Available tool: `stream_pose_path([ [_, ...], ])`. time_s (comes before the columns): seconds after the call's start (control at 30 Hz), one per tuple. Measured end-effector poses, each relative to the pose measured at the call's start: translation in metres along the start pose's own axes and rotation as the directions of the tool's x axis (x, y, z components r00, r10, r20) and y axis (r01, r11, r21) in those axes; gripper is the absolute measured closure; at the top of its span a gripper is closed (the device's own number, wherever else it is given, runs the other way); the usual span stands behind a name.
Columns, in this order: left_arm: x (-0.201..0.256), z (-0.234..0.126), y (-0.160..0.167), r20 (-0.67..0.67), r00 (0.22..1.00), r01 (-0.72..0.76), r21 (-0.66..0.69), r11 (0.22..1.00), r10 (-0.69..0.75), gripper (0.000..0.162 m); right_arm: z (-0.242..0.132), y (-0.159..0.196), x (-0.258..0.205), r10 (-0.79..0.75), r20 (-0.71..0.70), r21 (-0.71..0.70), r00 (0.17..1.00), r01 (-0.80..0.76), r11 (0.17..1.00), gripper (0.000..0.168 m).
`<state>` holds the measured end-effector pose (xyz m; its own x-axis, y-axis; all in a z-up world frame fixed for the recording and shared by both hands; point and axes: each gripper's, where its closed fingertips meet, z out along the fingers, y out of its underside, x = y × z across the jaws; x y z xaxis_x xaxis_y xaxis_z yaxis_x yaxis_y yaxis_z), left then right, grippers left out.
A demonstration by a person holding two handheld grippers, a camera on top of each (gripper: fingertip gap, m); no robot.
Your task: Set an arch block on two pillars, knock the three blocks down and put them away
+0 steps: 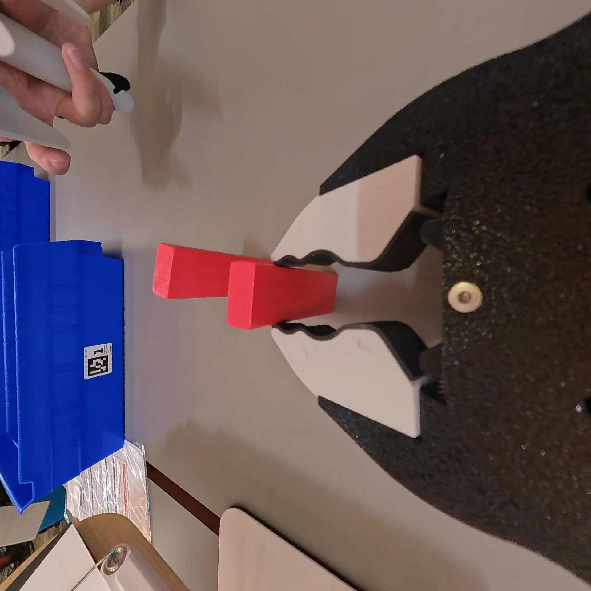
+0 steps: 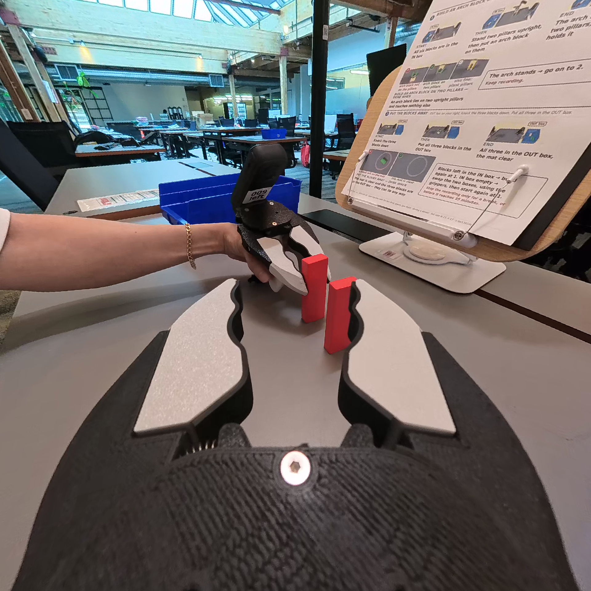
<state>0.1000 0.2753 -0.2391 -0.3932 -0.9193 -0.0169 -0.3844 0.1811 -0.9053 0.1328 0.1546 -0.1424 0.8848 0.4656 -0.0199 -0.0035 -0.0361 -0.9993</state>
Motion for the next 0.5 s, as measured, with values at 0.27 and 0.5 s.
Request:
stream_pose_path([
  [0.27,0.0027,0.0009,0.0008,0.006,1.000,-0.003,-0.010,1.000,0.003,0.119,0.0009,0.0011,-0.0006,-0.002,0.003,-0.006,1.000,0.002,1.000,0.104],
  [0.5,0.0040,-0.0002,0.0013,0.012,1.000,0.006,-0.013,1.000,-0.006,0.107,0.0003,0.0012,-0.0006,-0.002,0.005,-0.007,1.000,0.003,1.000,0.103],
])
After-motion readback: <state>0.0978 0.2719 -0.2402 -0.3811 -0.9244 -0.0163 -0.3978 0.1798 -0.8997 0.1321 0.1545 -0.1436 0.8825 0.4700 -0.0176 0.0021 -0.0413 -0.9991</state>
